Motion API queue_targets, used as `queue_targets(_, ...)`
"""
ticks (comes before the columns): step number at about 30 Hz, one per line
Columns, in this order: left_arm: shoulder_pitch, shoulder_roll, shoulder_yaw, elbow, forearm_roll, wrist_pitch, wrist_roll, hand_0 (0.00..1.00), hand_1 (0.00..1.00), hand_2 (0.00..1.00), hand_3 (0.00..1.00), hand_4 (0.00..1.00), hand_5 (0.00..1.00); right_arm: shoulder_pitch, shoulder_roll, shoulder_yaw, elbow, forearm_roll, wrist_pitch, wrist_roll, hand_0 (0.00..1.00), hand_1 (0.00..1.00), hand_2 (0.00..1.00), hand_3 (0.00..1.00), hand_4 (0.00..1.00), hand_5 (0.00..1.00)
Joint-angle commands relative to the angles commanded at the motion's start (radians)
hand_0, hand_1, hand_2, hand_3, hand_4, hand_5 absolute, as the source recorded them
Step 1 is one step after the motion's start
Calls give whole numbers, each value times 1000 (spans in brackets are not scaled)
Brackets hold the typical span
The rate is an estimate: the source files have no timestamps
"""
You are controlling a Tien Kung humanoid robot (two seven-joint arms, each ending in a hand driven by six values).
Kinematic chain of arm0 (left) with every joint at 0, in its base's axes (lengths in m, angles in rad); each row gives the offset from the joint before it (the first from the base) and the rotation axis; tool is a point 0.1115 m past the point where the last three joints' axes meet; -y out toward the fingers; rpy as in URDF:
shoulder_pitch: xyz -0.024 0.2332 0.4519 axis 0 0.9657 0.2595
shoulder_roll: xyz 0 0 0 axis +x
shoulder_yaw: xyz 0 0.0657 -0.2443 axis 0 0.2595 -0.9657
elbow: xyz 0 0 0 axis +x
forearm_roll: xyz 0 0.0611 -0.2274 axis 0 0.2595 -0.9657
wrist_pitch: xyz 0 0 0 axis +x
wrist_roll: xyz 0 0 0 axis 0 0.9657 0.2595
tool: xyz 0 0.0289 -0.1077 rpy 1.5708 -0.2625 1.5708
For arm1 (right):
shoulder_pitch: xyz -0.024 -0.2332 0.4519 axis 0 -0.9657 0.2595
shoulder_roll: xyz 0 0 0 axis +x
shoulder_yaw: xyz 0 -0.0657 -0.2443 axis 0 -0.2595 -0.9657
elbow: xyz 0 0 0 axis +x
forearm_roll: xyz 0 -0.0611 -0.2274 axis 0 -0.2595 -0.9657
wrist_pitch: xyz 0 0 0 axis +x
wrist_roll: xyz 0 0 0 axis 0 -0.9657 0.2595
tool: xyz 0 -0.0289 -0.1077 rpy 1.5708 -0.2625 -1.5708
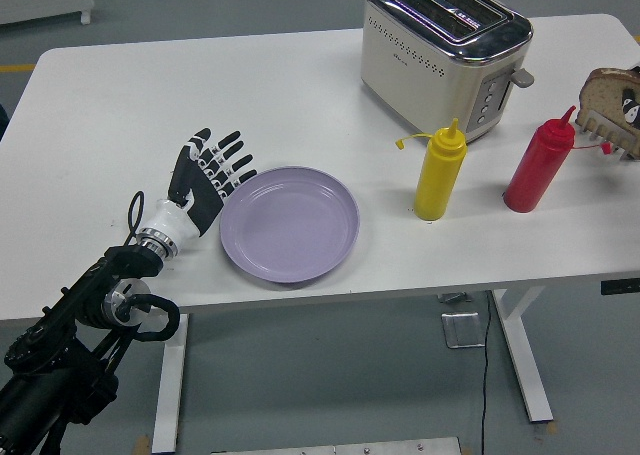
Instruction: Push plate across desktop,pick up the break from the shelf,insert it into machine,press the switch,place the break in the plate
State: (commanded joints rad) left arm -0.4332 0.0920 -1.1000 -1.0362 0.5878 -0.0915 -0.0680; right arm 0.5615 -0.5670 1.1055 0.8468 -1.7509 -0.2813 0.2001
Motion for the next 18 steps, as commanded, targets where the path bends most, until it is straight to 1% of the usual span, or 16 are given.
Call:
queue_targets(3, 7, 5, -31, -14, 5, 10, -2, 865, 920, 980, 859, 613, 998, -2, -5, 3, 17, 18, -15, 13, 374, 413, 481, 514, 311, 2)
queue_targets(4, 12, 8, -49, -22, 7, 15, -2, 861, 916, 980, 856, 613, 998, -2, -9, 5, 27, 27, -22, 19, 370, 405, 475, 509, 290, 2)
queue_targets(6, 22, 14, -81, -42, 13, 25, -4, 861, 916, 980, 856, 613, 998, -2, -14, 8, 45, 45, -33, 28, 370, 405, 475, 509, 290, 2)
queue_targets(9, 42, 24, -128, -81, 21, 39, -3, 861, 916, 980, 856, 613, 998, -1, -23, 12, 72, 74, -50, 42, 370, 405, 475, 509, 290, 2)
queue_targets(10, 50, 28, -148, -97, 23, 46, -3, 846, 897, 965, 837, 609, 998, 0, -26, 15, 82, 86, -58, 47, 354, 387, 460, 499, 249, 2)
queue_targets(12, 66, 34, -179, -128, 21, 62, -5, 846, 897, 965, 837, 609, 998, 2, -30, 18, 99, 114, -69, 57, 354, 387, 460, 499, 249, 2)
queue_targets(15, 92, 44, -238, -184, -19, 87, -1, 846, 897, 965, 837, 609, 998, 4, -41, 23, 134, 166, -83, 76, 354, 387, 460, 499, 249, 2)
queue_targets(16, 99, 44, -256, -201, -39, 98, -2, 828, 875, 946, 804, 610, 998, 4, -45, 26, 146, 182, -86, 82, 345, 375, 454, 491, 236, 2)
queue_targets(18, 110, 45, -284, -230, -74, 116, -8, 828, 875, 946, 804, 610, 998, 5, -50, 30, 165, 205, -91, 90, 345, 375, 454, 491, 236, 2)
